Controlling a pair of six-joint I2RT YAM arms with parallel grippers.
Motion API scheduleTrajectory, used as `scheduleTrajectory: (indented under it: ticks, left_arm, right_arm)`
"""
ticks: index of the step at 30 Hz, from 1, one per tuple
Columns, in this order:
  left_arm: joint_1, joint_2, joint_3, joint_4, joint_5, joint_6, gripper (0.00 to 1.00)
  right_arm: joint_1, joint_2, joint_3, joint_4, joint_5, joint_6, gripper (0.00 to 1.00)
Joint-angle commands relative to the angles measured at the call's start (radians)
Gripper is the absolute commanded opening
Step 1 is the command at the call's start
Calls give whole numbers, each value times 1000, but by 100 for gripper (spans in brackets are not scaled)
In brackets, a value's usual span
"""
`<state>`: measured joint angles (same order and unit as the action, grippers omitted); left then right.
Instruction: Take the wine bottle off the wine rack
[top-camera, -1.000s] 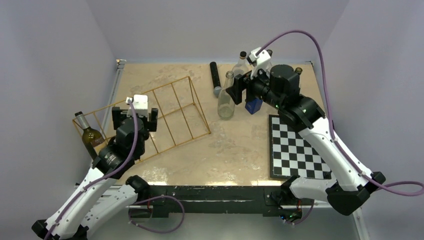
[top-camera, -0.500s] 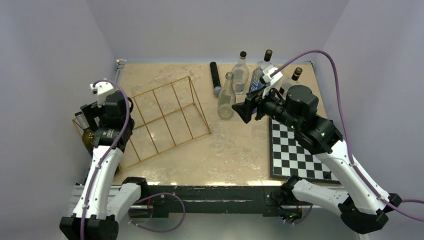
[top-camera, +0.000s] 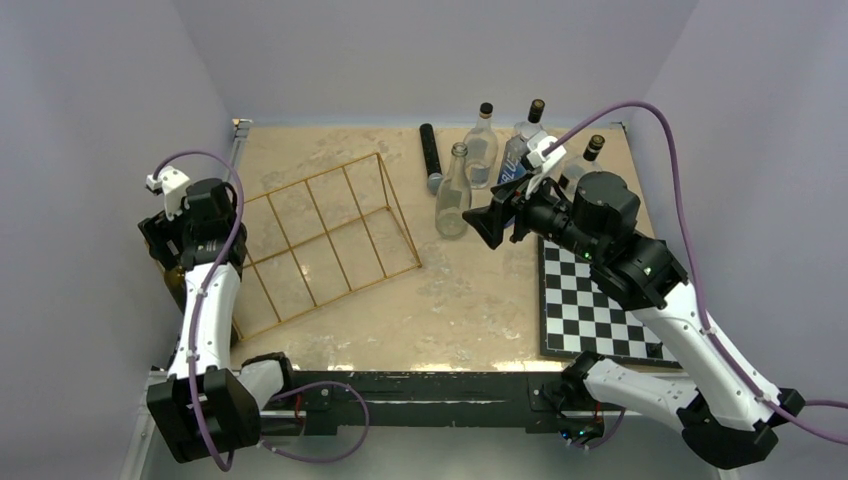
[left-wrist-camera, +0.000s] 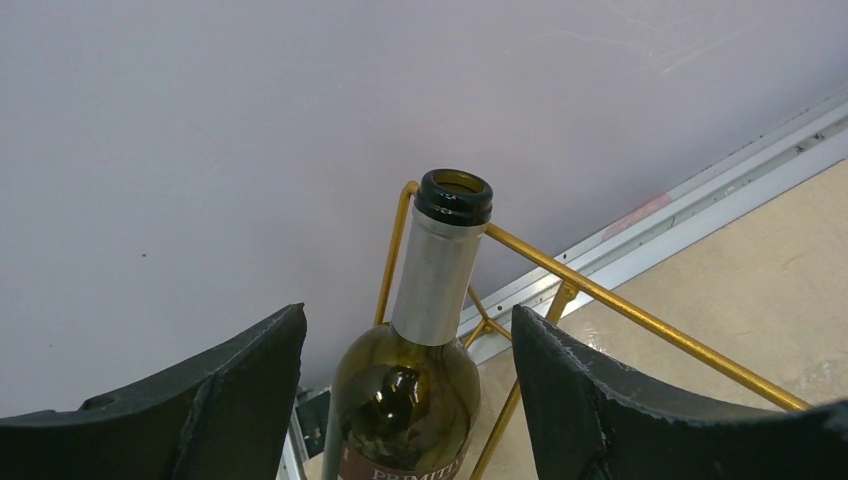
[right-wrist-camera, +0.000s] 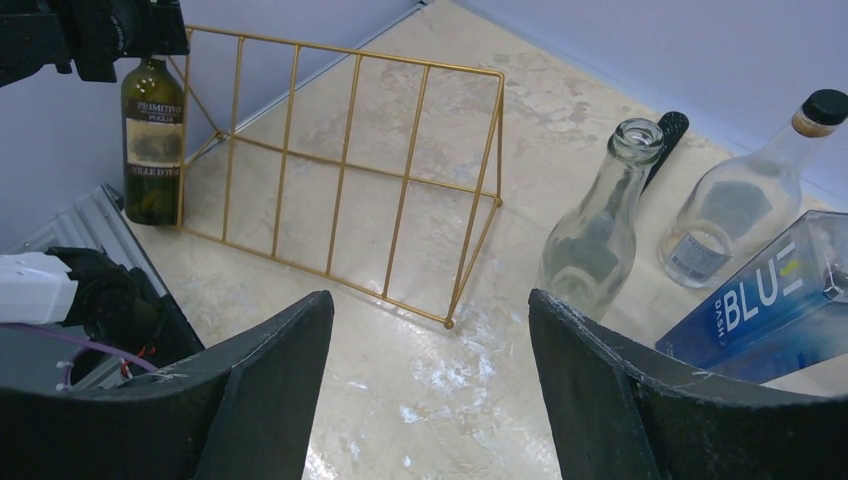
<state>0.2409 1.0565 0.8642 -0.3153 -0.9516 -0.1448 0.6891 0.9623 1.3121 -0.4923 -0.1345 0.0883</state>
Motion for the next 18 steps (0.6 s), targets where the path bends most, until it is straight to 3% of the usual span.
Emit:
scheduleTrajectory:
  ticks: [1,18]
  left_arm:
    - [24,-9,-29,117,-15,1,77]
    - [66,116,-17,130,4,-47,69]
  right_arm:
    - [4,-30,3,40,-6,-9,76]
    - [4,-40,12,43,-6,-7,77]
